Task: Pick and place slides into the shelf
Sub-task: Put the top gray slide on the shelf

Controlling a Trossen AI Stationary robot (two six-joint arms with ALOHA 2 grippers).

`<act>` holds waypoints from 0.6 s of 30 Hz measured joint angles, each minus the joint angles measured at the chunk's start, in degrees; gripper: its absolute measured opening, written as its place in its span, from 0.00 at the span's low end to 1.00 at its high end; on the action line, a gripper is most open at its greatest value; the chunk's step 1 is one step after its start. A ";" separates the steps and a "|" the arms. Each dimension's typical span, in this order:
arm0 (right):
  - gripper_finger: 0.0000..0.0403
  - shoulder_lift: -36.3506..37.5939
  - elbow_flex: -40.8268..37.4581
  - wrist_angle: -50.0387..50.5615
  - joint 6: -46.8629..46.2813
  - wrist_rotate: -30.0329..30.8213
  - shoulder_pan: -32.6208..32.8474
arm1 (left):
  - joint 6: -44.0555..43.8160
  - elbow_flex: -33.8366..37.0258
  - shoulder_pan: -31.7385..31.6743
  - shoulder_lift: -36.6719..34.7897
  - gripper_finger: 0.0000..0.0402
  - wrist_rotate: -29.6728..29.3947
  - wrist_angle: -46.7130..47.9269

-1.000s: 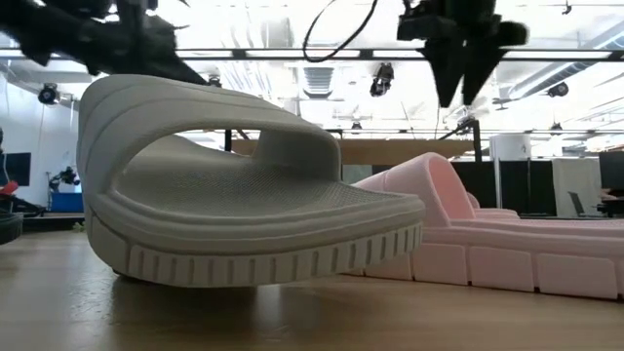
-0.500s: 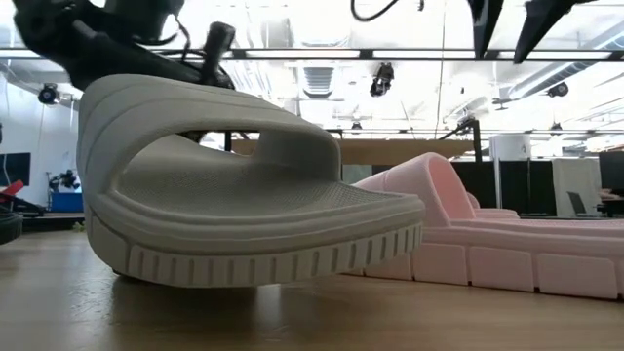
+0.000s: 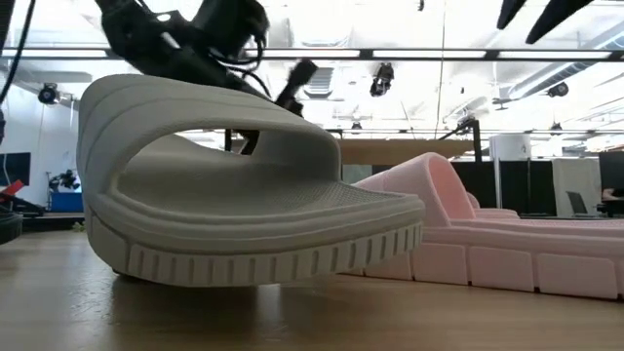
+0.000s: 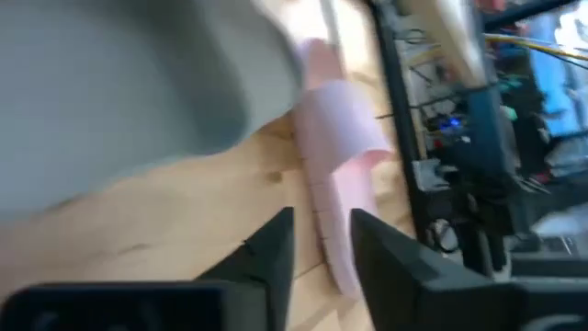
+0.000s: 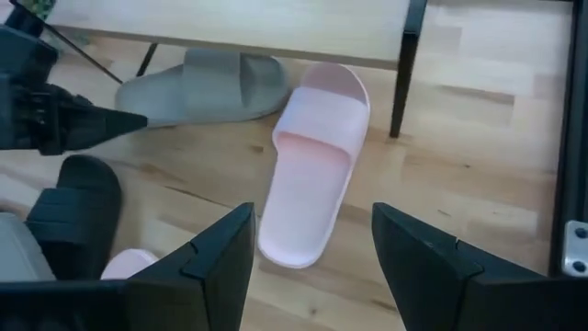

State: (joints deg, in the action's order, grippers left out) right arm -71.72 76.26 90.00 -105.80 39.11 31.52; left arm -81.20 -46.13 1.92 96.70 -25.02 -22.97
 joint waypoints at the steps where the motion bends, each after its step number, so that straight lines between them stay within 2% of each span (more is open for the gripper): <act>1: 0.52 1.08 -1.11 0.02 -0.02 -0.04 0.37 | -1.62 -0.52 -0.07 0.87 0.29 -0.35 0.08; 4: 0.52 4.21 -4.05 0.01 -0.24 -0.04 1.09 | -4.99 -1.84 -0.34 2.73 0.40 -3.23 0.11; 7: 0.52 6.77 -6.67 0.03 -0.26 -0.05 1.26 | -5.52 -3.74 -1.15 4.21 0.46 -4.74 0.07; 9: 0.52 8.25 -8.03 0.04 -0.26 -0.06 1.26 | -5.54 -5.65 -1.66 5.18 0.47 -4.74 2.39; 14: 0.52 10.82 -10.82 0.04 -0.29 -0.10 1.26 | -5.49 -12.34 -2.88 8.00 0.47 -4.93 15.14; 18: 0.52 12.06 -12.05 0.00 -0.30 -0.08 1.26 | -3.60 -15.81 -3.58 10.19 0.43 -5.71 16.52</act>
State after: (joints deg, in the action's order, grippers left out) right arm -59.65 64.20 90.00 -106.10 39.03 32.77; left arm -84.80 -61.94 -1.67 106.89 -30.73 -6.45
